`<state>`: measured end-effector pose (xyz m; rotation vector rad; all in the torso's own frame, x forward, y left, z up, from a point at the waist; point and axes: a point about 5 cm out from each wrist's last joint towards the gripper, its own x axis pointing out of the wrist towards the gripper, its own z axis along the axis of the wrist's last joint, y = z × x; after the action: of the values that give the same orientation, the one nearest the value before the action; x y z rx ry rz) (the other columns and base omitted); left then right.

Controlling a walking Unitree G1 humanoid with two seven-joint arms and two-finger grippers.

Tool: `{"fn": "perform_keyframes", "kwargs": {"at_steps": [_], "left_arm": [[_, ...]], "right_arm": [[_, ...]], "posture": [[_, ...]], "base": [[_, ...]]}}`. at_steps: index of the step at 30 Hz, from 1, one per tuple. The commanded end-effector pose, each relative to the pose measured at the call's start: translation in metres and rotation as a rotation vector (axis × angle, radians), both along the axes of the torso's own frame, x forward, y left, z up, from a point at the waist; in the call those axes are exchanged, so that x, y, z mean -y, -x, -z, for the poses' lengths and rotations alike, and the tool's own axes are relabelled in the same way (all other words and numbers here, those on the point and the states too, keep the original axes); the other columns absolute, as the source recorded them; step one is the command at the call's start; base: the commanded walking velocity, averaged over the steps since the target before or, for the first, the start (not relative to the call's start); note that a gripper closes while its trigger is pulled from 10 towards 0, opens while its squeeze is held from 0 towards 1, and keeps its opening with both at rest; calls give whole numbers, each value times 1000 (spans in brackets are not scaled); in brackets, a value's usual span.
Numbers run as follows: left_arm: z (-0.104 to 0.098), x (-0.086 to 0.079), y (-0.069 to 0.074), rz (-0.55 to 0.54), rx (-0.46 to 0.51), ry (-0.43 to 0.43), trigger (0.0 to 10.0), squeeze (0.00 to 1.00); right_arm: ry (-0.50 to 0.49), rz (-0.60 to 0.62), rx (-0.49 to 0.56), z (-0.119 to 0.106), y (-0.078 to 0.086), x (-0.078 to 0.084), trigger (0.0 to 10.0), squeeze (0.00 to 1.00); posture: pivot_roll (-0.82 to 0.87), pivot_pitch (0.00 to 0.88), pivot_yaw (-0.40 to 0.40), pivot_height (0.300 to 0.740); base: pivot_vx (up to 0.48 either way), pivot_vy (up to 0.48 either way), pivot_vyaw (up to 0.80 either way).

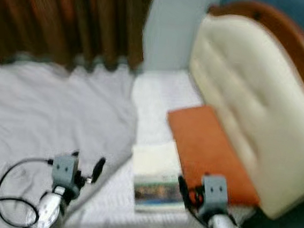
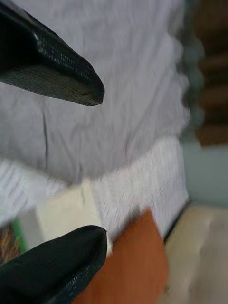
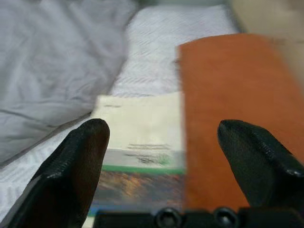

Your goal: Clean up the room

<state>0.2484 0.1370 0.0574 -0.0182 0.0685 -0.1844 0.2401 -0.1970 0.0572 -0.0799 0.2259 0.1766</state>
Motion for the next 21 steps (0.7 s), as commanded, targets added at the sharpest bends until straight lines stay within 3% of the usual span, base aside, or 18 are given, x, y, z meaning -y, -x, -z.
{"fn": "perform_keyframes", "kwargs": {"at_steps": [1,8,10,12,14,15,19,21], "left_arm": [[-1,1,0,10,-3,-11,10000,0],[-1,4,2,39,-9,-22,10000,0],[-4,5,2,80,-2,-47,10000,0],[-20,5,1,176,17,-95,10000,0],[-20,5,1,176,17,-95,10000,0],[-46,5,2,271,51,-137,10000,0],[-73,1,5,332,85,-154,10000,0],[-90,-5,8,354,99,-167,10000,0]], "right_arm": [[5,-4,-8,1,2,1,10000,0],[-26,-27,-9,-2,-10,-7,10000,0],[-41,-15,-4,-2,-18,-10,10000,0],[-65,27,-15,2,-37,-16,10000,0],[-65,27,-15,2,-37,-16,10000,0],[-77,74,-48,8,-56,-19,10000,0],[-73,103,-55,6,-72,-22,10000,0],[-61,129,-54,4,-82,-23,10000,0]], "posture": [[-117,119,-52,740],[-110,135,-48,740],[-96,170,-35,740],[-42,287,7,740],[-42,287,7,740],[45,421,57,740],[85,484,89,740],[114,567,129,740]], "base": [[480,0,0],[411,0,0],[0,0,0],[0,0,0],[0,0,0],[0,0,0],[0,0,0],[0,0,0]]}}
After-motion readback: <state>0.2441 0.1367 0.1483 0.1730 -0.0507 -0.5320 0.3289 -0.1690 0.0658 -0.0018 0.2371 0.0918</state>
